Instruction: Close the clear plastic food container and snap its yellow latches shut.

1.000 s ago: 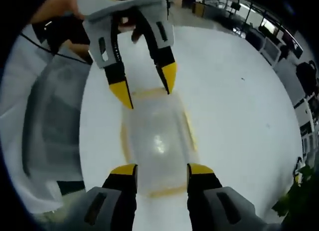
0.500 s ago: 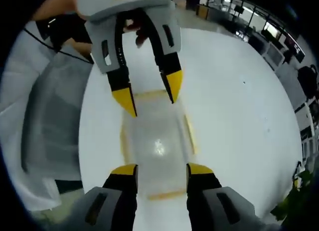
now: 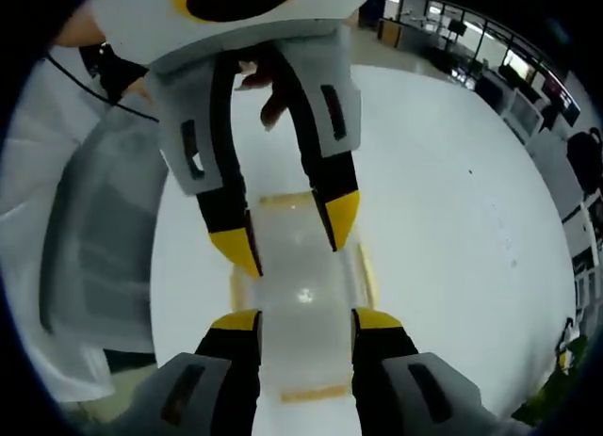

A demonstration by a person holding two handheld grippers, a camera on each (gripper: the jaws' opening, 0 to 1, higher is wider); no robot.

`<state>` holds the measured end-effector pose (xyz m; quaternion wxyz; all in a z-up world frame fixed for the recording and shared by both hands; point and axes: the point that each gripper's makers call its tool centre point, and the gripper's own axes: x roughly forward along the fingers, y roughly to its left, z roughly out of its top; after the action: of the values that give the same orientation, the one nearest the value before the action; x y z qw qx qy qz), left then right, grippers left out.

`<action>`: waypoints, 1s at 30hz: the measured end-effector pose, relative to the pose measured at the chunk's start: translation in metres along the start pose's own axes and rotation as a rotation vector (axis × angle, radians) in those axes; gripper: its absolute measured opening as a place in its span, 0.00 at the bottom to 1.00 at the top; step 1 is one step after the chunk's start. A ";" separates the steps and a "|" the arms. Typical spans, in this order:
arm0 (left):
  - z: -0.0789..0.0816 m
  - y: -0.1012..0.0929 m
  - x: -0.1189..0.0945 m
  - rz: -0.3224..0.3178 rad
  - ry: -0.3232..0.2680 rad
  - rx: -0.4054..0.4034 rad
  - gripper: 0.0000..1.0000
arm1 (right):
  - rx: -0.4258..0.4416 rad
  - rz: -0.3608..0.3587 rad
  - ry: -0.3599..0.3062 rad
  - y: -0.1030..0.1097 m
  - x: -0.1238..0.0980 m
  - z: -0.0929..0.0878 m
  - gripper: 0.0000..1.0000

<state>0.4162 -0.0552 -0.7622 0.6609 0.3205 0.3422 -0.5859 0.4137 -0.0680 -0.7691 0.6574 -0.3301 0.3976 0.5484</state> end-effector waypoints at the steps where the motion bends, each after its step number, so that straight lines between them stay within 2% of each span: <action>1: 0.001 0.000 0.000 0.000 -0.003 -0.002 0.31 | -0.001 0.000 -0.002 0.000 0.001 0.001 0.36; 16: 0.000 -0.010 0.005 -0.011 -0.002 -0.010 0.31 | 0.001 -0.007 -0.018 -0.007 0.001 0.006 0.36; 23: 0.000 -0.017 0.008 -0.016 -0.018 -0.056 0.32 | 0.010 -0.008 -0.022 -0.011 0.005 0.007 0.36; 30: 0.001 -0.023 0.007 -0.019 -0.022 -0.064 0.33 | 0.014 -0.015 -0.027 -0.018 0.005 0.008 0.36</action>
<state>0.3942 -0.0621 -0.7679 0.6690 0.2896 0.3563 -0.5844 0.4334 -0.0614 -0.7700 0.6691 -0.3212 0.3901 0.5450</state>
